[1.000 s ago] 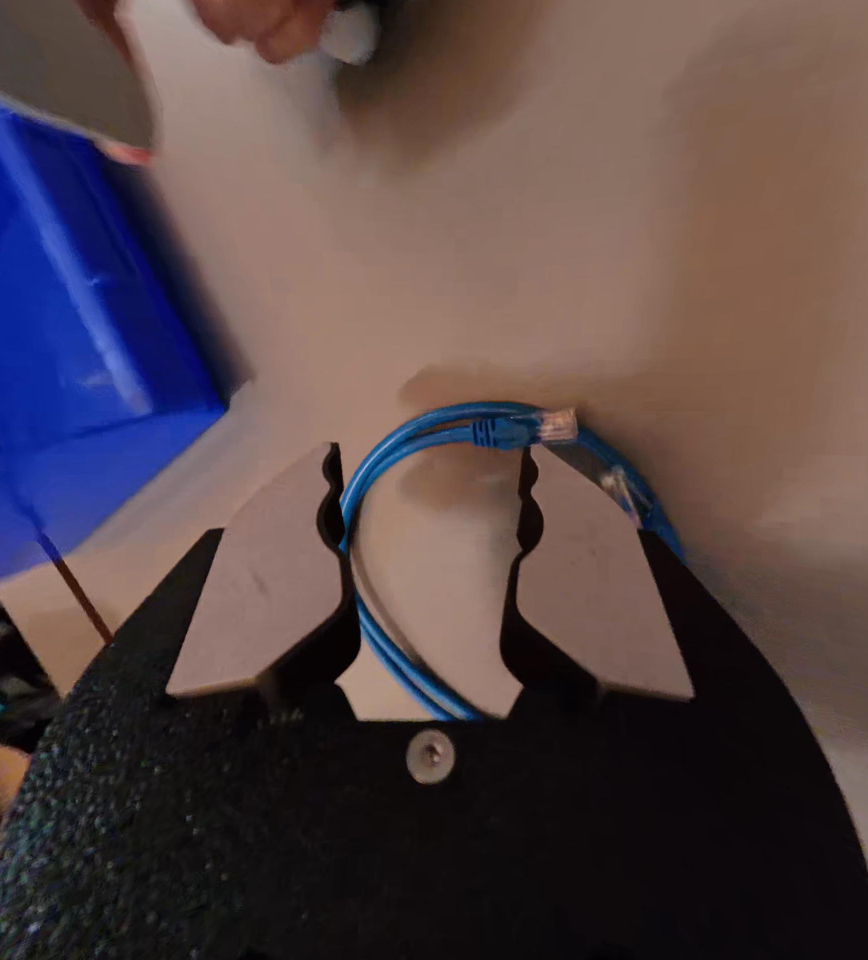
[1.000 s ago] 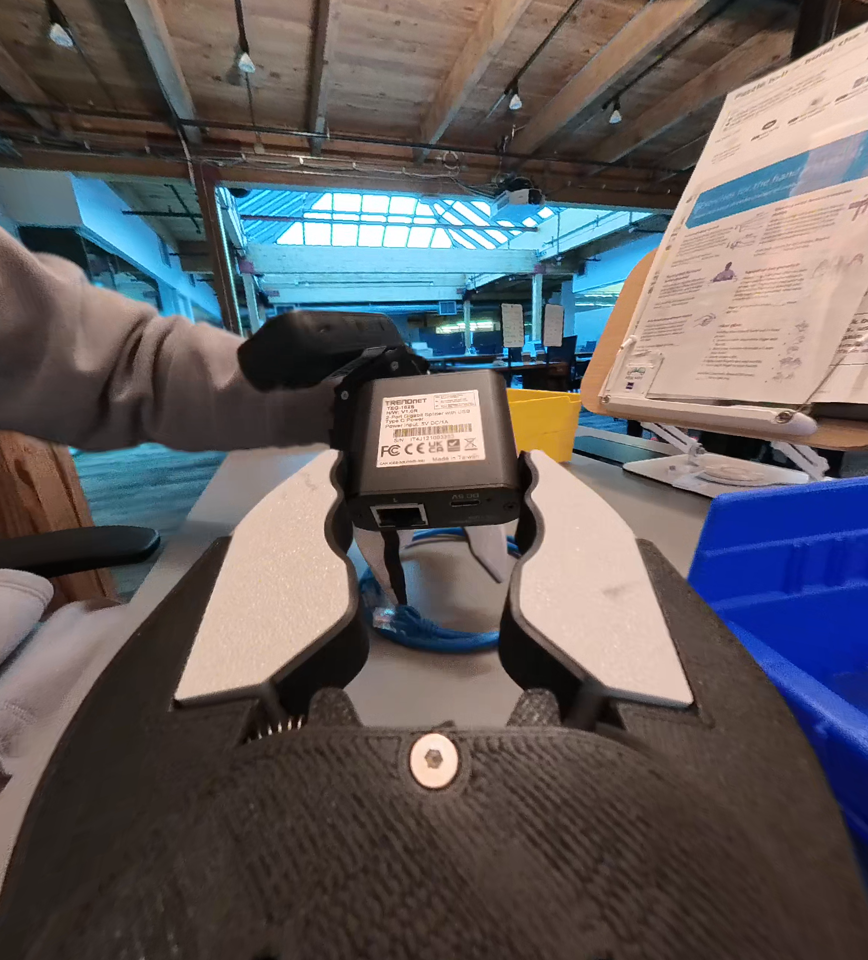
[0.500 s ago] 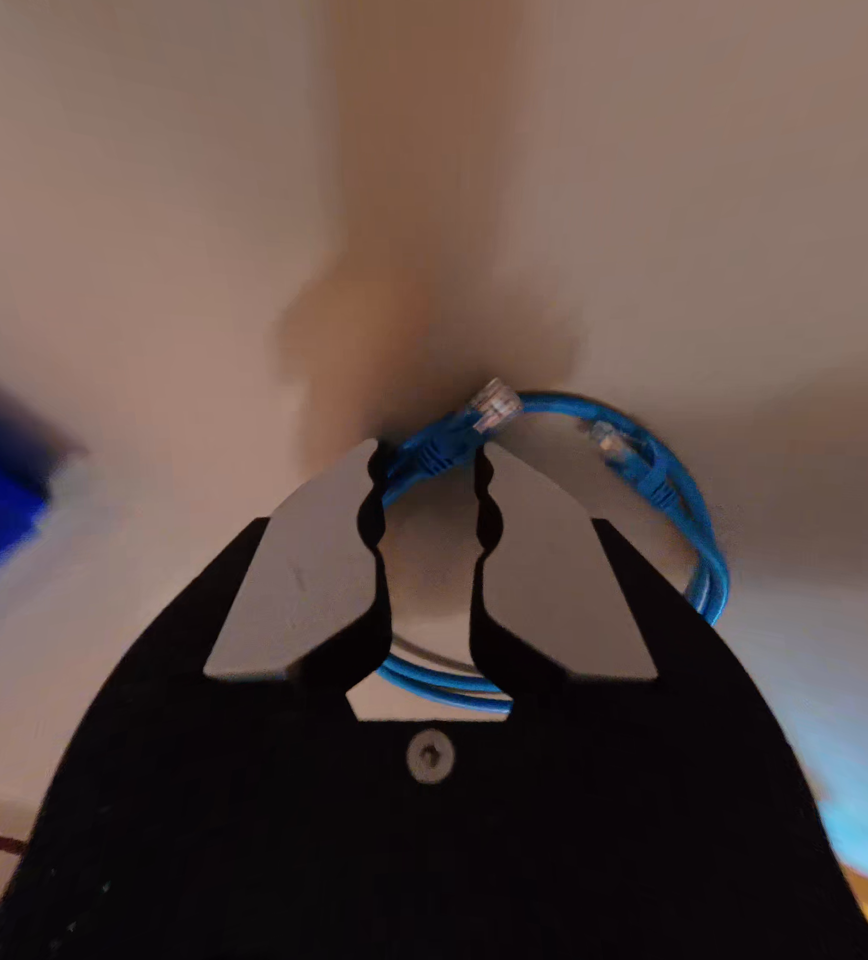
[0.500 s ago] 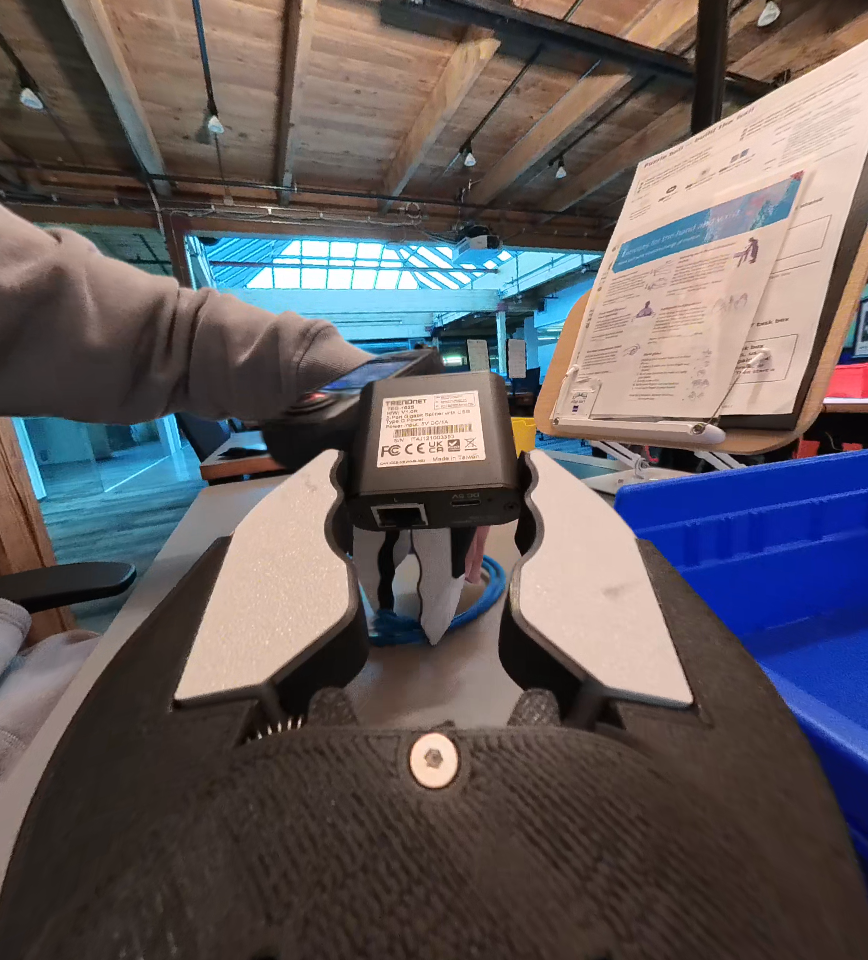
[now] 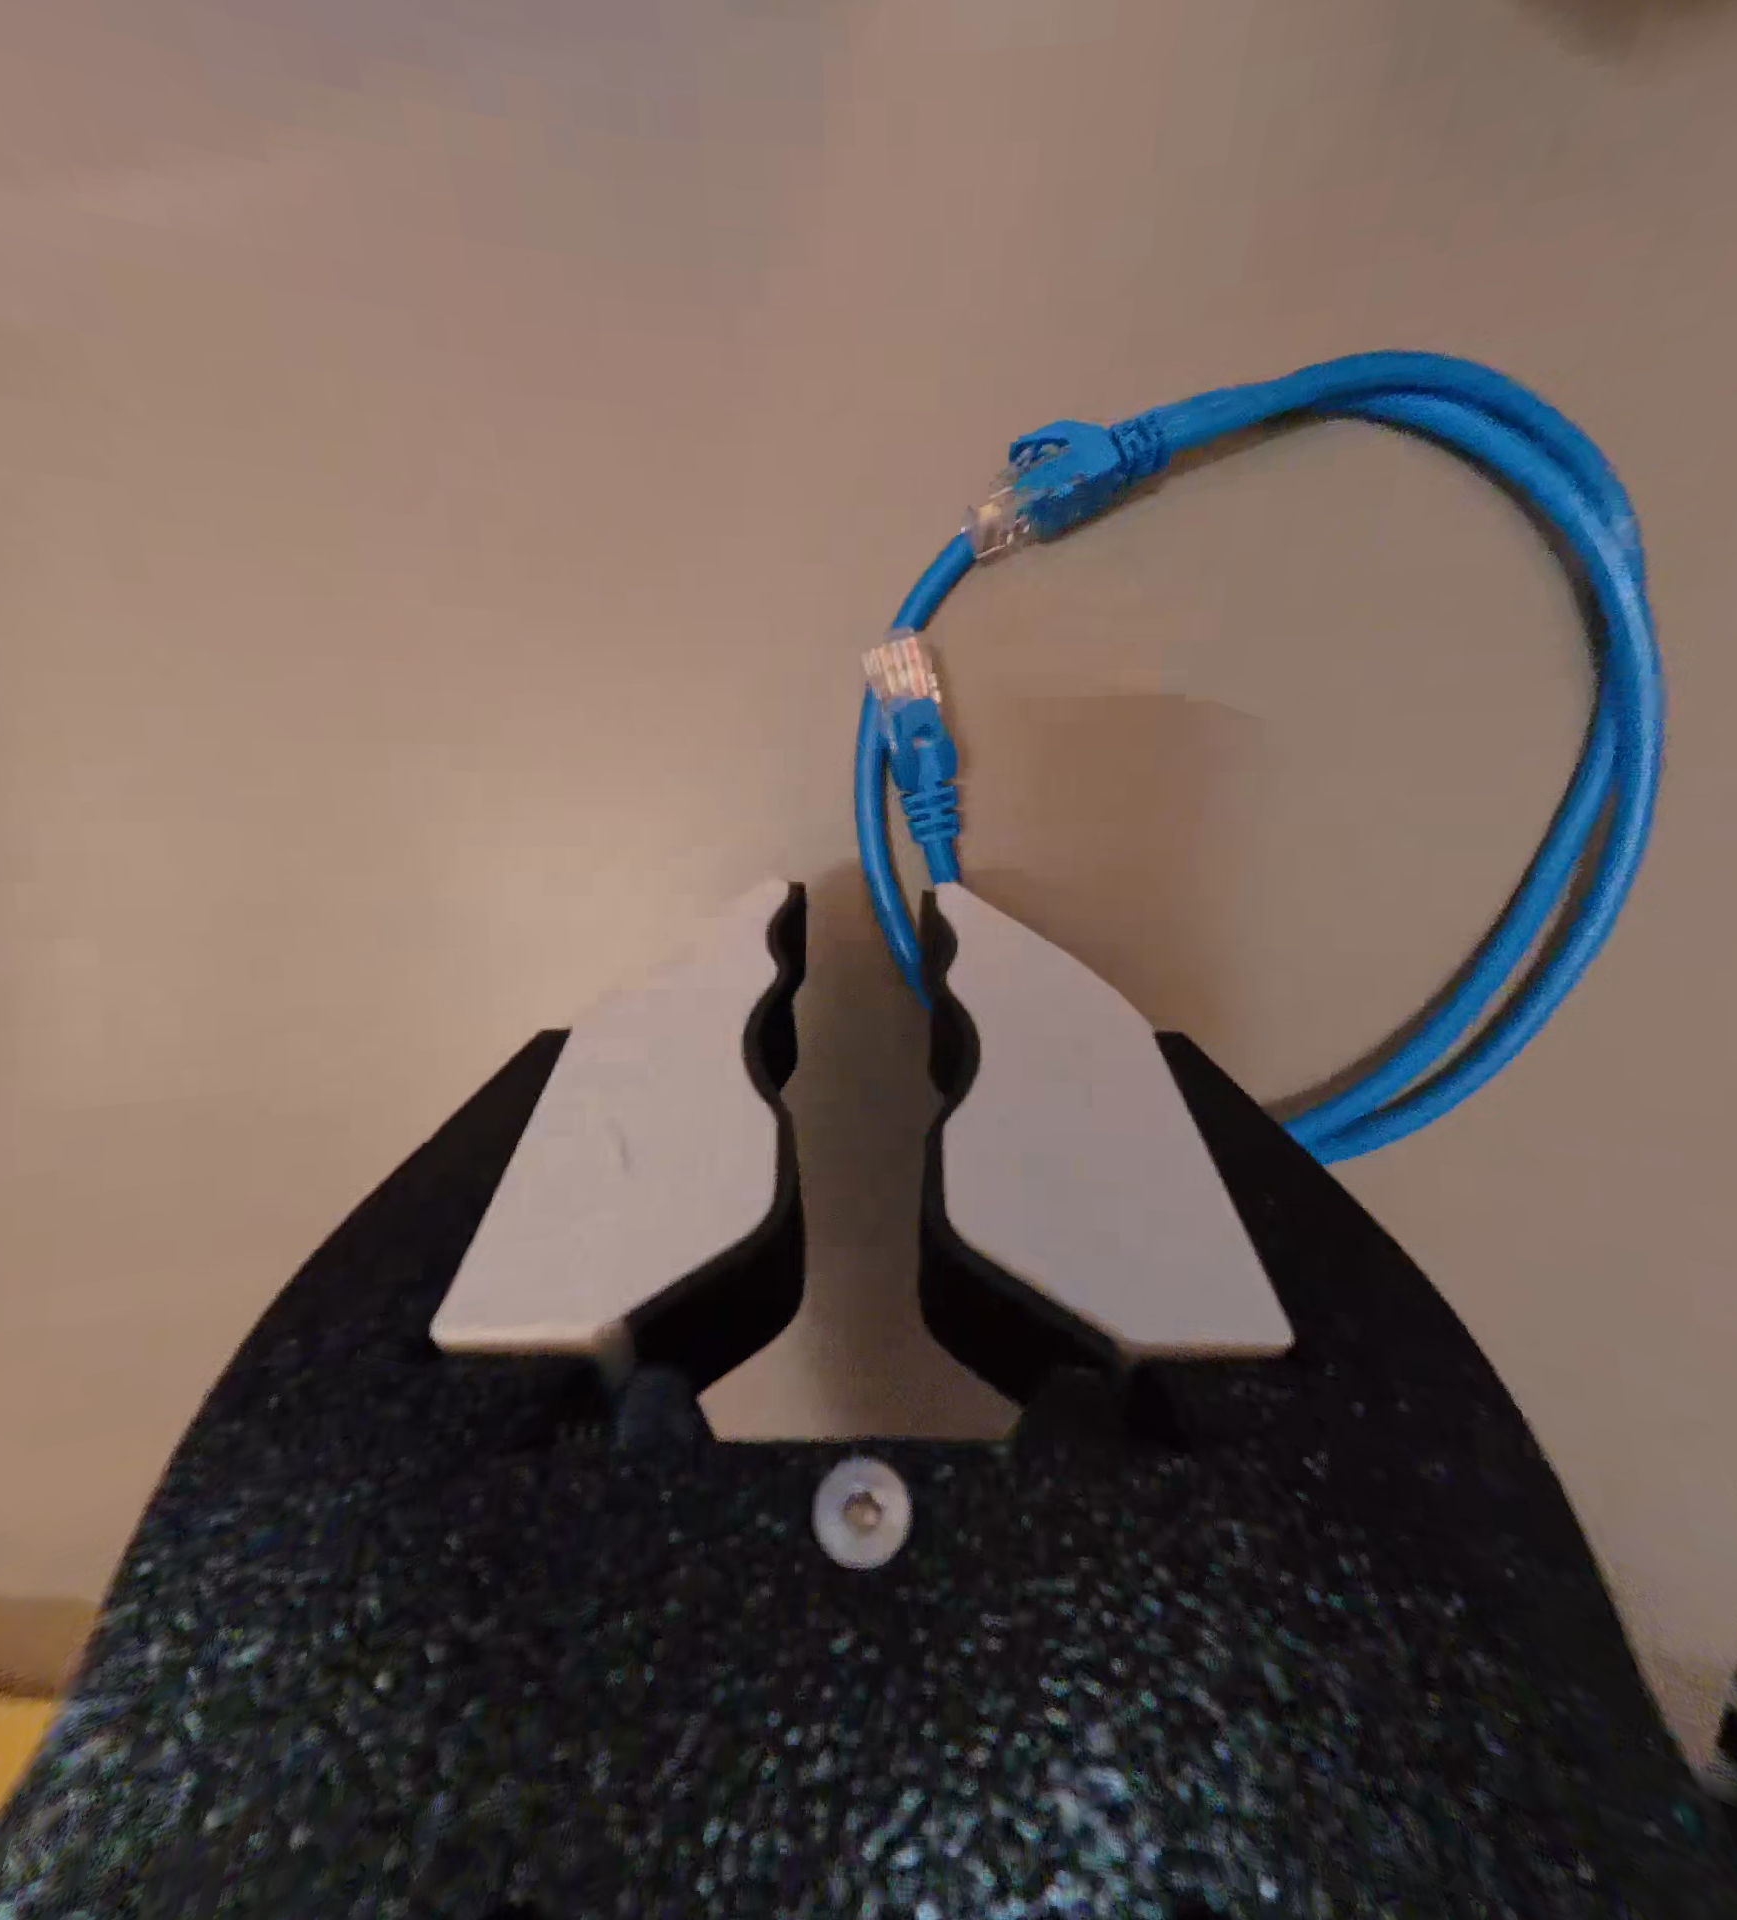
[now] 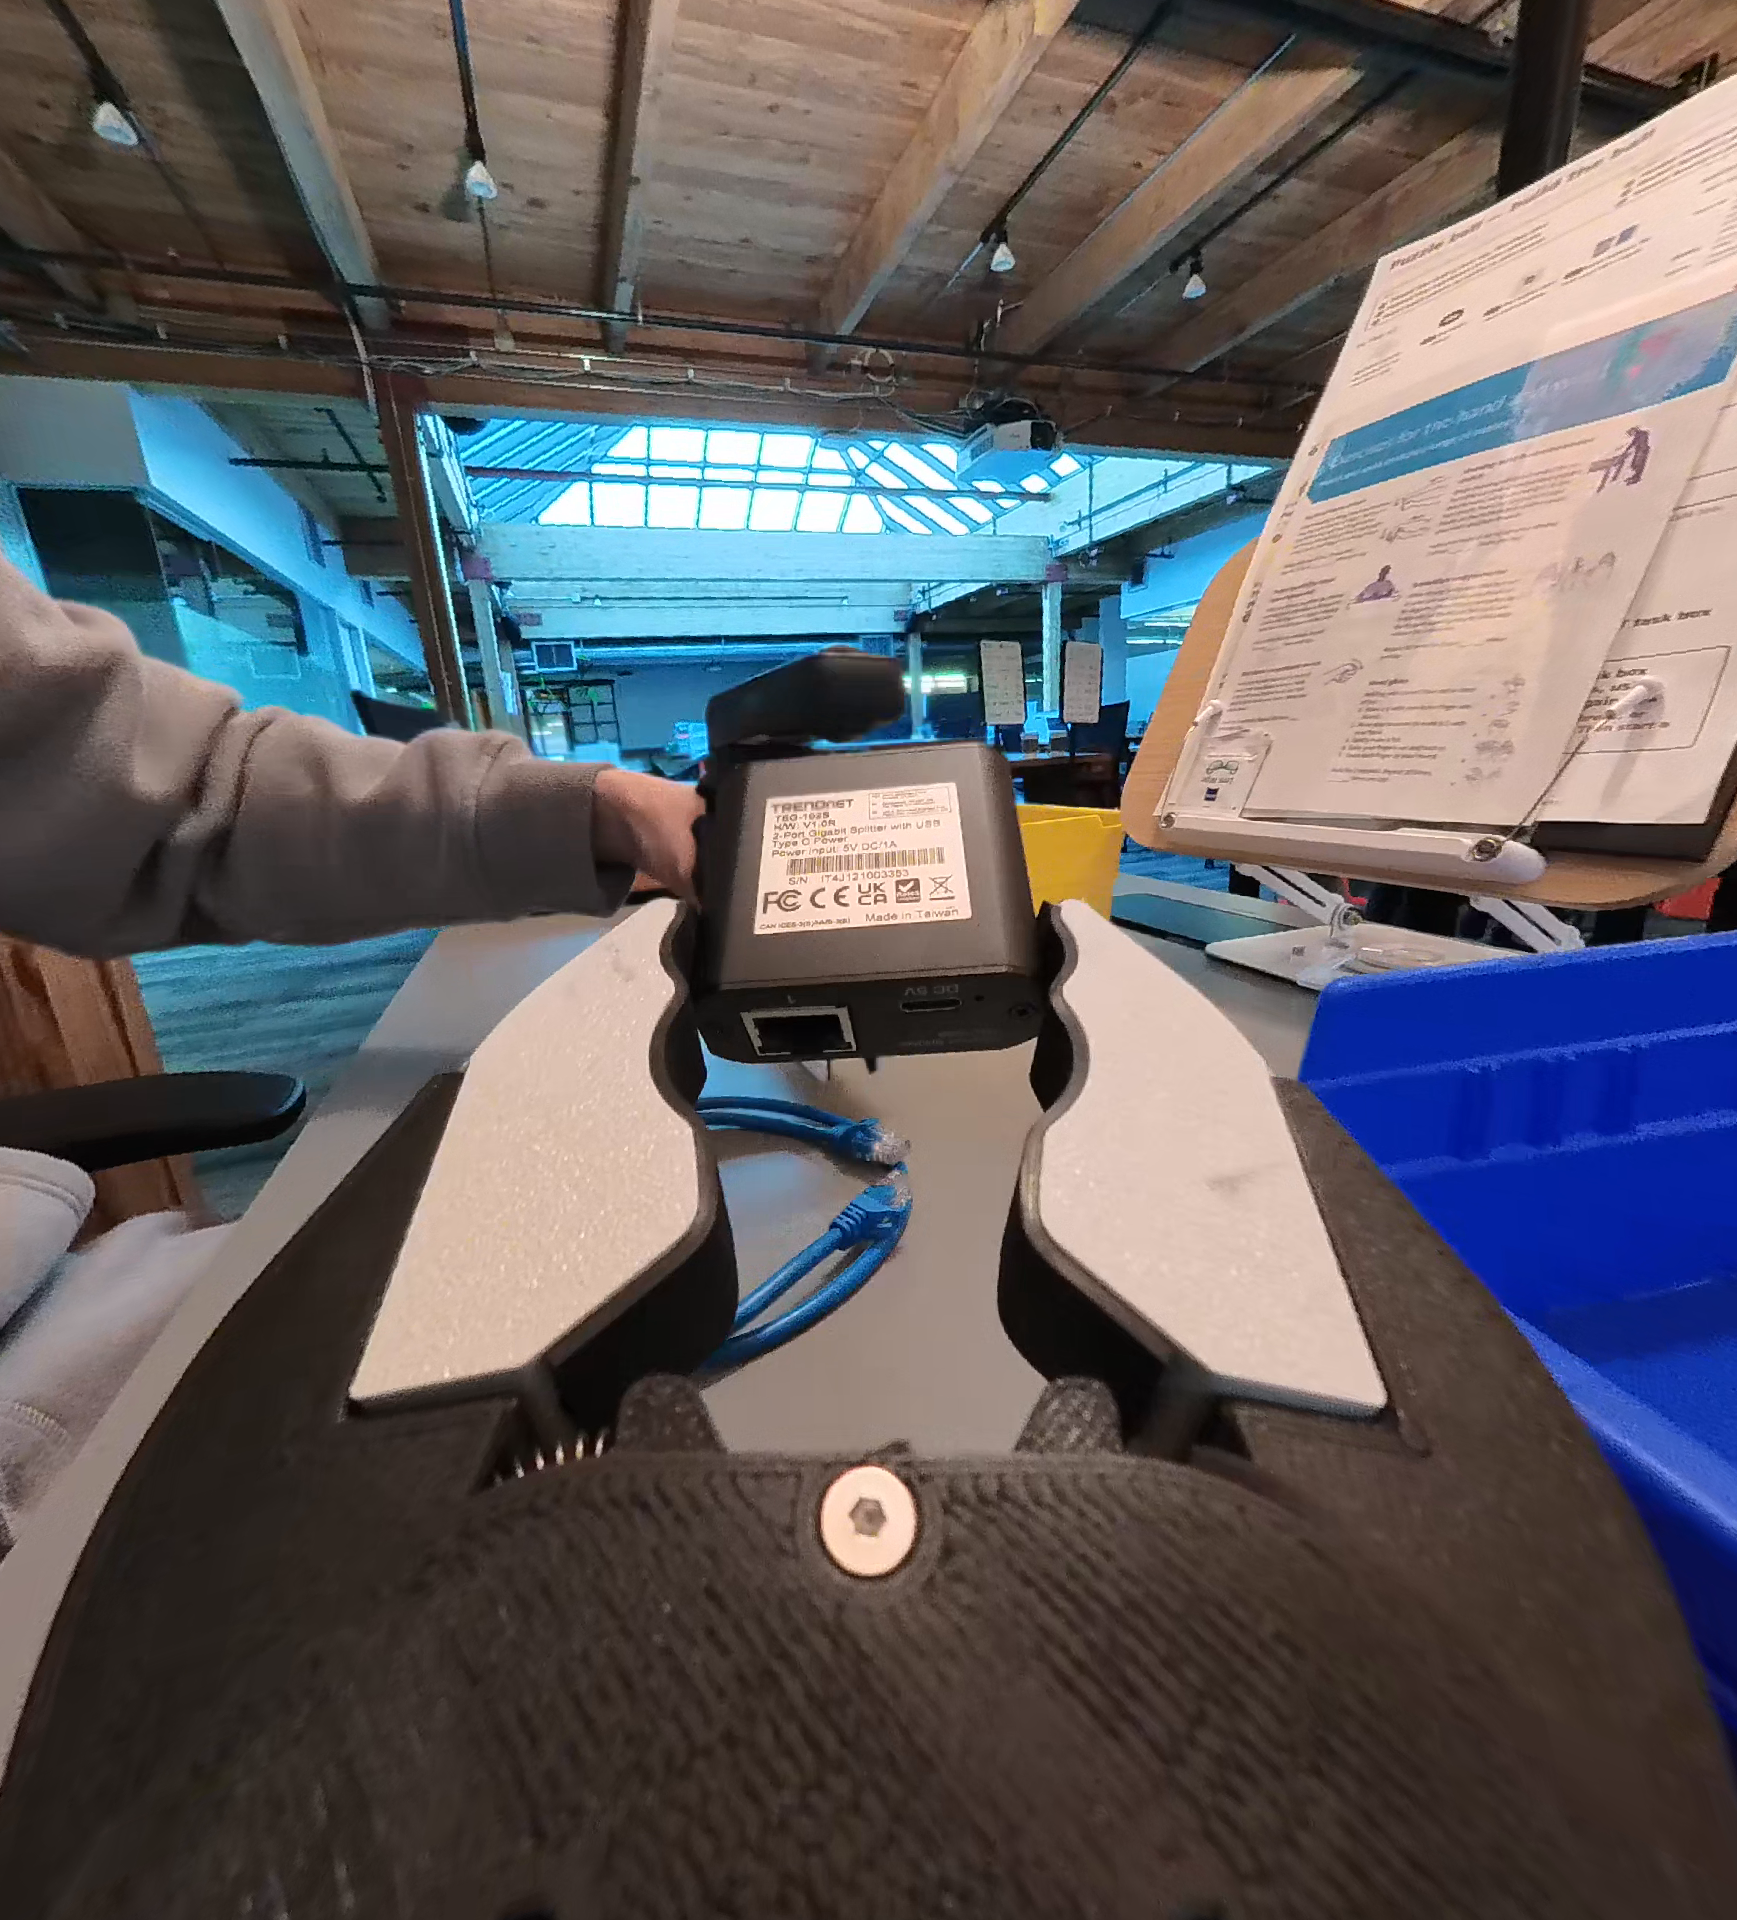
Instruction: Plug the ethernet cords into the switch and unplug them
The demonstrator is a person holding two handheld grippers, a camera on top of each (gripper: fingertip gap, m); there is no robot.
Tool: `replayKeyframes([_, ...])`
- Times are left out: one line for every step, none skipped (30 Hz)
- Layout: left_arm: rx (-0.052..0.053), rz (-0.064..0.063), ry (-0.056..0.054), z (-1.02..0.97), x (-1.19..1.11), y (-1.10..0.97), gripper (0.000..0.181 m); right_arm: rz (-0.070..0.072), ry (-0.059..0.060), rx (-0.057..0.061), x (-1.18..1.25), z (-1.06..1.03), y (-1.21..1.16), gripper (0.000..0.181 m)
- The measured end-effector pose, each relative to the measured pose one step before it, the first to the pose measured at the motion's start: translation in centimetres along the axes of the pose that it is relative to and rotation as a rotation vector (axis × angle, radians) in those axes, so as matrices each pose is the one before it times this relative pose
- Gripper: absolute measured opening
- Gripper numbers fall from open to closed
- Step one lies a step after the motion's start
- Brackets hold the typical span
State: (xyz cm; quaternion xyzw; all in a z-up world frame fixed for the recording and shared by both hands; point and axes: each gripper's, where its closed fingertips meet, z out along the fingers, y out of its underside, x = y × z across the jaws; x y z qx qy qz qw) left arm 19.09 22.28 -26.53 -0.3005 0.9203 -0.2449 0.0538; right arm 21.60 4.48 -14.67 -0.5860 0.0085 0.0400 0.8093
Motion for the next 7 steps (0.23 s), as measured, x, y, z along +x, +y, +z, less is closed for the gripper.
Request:
replayKeyframes([0.0662,-0.0194,0.0103,-0.146,0.321,-0.097,0.019,-0.0040,0.0014,-0.0062,-0.027,0.101,0.101,0.062])
replayKeyframes([0.0589,-0.0249,0.0076,-0.018,0.357,-0.162,0.020,-0.0042,-0.0021,-0.0061,-0.082,0.104,0.090,0.062])
replayKeyframes([0.0398,-0.0160,0.0055,0.115,0.397,-0.103,0.020,-0.0029,-0.0058,-0.0062,-0.128,0.123,0.096,0.062])
replayKeyframes([0.0297,-0.0035,-0.0029,0.182,0.430,-0.156,0.022,-0.0026,-0.0027,-0.0056,-0.088,0.134,0.098,0.062])
replayKeyframes([0.0196,-0.0013,-0.0270,0.194,0.188,-0.135,0.022,-0.0024,-0.0076,-0.0058,-0.161,0.152,0.107,0.062])
replayKeyframes([0.0007,0.0011,-0.0352,0.238,0.047,0.068,0.021,-0.0048,-0.0082,-0.0092,-0.191,0.149,0.126,0.062])
replayKeyframes([-0.0133,0.0109,-0.0222,0.316,0.158,0.253,0.022,-0.0078,-0.0028,-0.0126,-0.125,0.159,0.167,0.062])
